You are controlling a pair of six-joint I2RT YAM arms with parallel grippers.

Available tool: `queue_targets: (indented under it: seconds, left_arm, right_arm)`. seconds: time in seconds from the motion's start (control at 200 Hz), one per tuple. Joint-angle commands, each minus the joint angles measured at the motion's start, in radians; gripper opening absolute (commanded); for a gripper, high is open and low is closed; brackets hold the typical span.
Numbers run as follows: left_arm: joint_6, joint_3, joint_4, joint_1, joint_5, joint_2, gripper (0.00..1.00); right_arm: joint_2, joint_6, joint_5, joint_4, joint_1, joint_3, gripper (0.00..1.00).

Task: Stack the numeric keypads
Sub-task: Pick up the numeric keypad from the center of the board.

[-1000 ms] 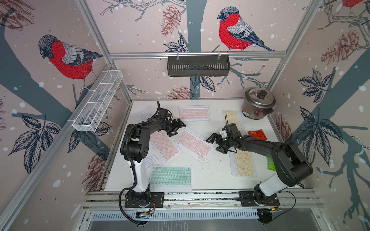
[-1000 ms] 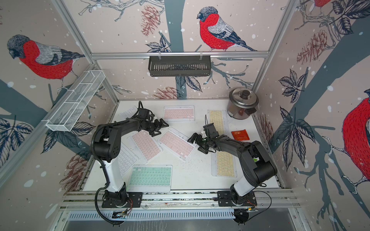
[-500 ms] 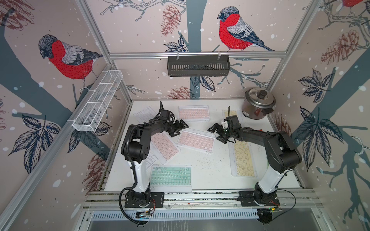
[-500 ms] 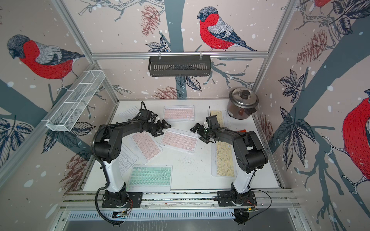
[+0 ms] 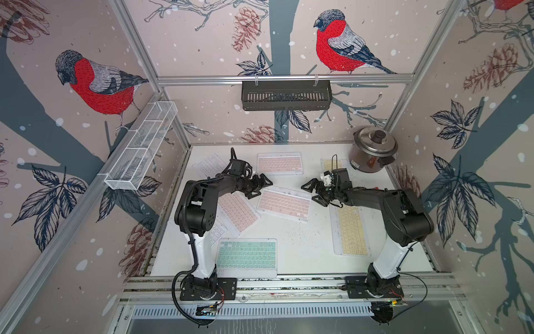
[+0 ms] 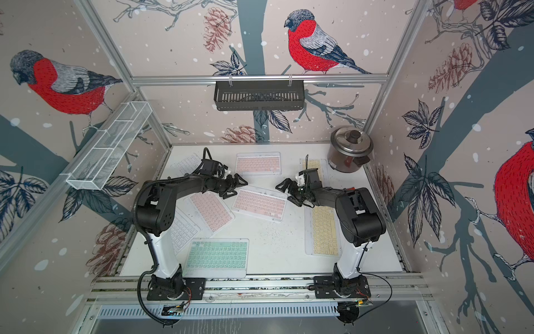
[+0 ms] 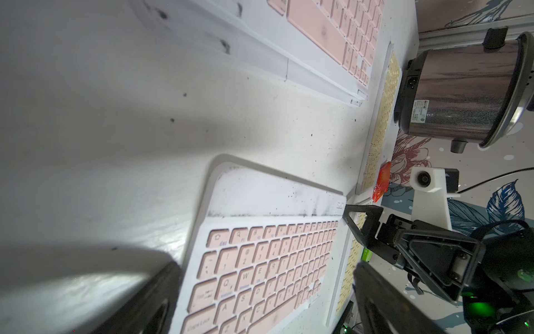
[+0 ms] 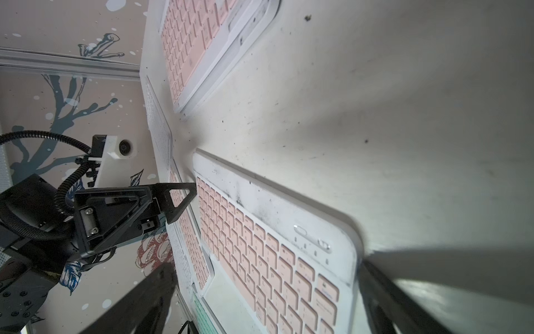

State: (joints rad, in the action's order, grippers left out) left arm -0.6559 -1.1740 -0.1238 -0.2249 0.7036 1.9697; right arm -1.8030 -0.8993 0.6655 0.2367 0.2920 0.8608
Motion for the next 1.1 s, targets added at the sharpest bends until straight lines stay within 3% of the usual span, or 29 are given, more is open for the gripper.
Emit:
queue_targets:
  seconds: [0.0,0.265,1.096]
  left_arm:
    - [-0.007,0.012,-0.093,-0.004,-0.054,0.018,0.94]
    - [-0.007,0.014,-0.094,-0.003,-0.058,0.017,0.94]
    - [-0.002,0.016,-0.095,-0.003,-0.059,0.024,0.94]
  right_arm:
    - [-0.003,-0.068,0.042,0.105,-0.003,-0.027,1.00]
    - [-0.007,-0.110,0.052,0.218,-0.016,-0.076,1.00]
    - [-0.054,-0.094,0.006,0.315,-0.039,-0.084,1.00]
